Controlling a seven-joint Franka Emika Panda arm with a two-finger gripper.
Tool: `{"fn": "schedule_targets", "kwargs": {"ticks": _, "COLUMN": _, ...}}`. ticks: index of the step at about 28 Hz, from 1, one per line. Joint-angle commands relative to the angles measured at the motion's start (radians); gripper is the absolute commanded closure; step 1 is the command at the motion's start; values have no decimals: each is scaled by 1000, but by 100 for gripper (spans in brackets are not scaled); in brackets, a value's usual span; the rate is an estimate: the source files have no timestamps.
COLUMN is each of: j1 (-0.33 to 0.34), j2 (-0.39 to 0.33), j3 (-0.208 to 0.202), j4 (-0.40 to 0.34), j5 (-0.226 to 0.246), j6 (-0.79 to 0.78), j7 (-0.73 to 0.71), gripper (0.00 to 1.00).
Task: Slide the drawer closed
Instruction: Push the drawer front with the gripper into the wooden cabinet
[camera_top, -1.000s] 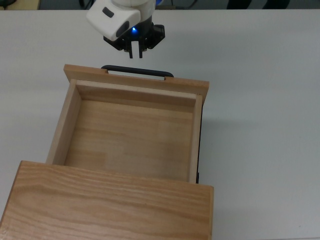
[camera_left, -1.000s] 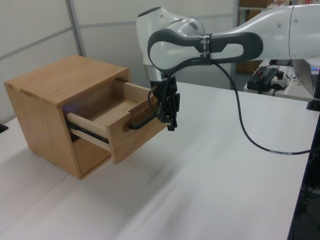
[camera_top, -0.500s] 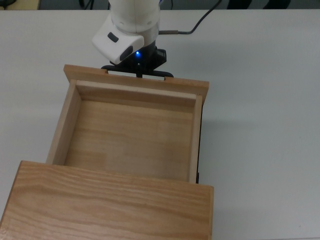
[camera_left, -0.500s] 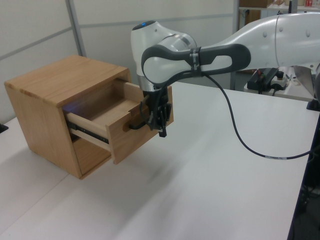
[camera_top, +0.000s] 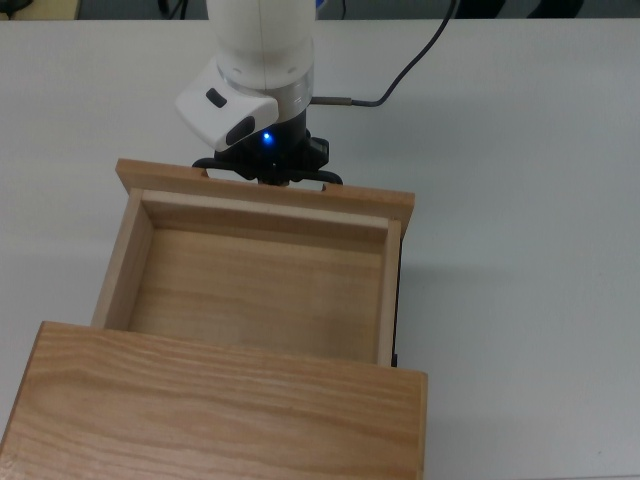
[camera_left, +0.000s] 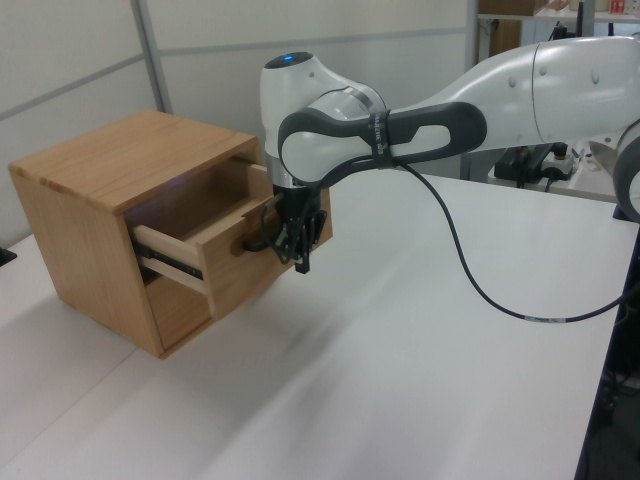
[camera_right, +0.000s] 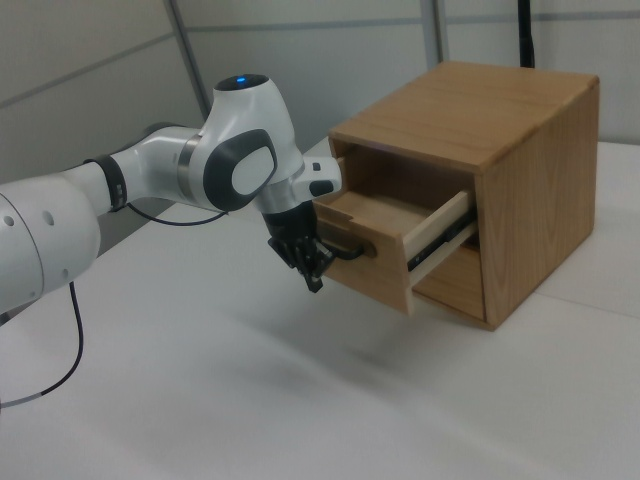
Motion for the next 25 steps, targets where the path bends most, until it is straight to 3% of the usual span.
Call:
{"fn": "schedule_targets", "kwargs": {"ticks": 1, "j1": -4, "j2": 22, "j3": -9, "j4": 27, "j5": 3, "j6": 79, "j7": 9, "gripper": 100}}
{"fn": "schedule_targets", "kwargs": {"ticks": 9, "j1": -27, "j2": 18, "j3": -11, "j4": 30, "j5": 15, "j6": 75, "j7": 9, "gripper": 100}}
{"fn": "schedule_targets", "kwargs": {"ticks": 20, "j1": -47, "j2": 18, "j3": -11, "j4": 141, "j5": 13, "j6": 93, "j7": 2, "gripper": 100}}
{"fn": "schedule_targets", "kwargs": {"ticks": 25, "j1": -47, "j2": 27, "j3": -8, "j4": 132, "j5": 4, "j6": 217, "j7": 1, "gripper": 100}}
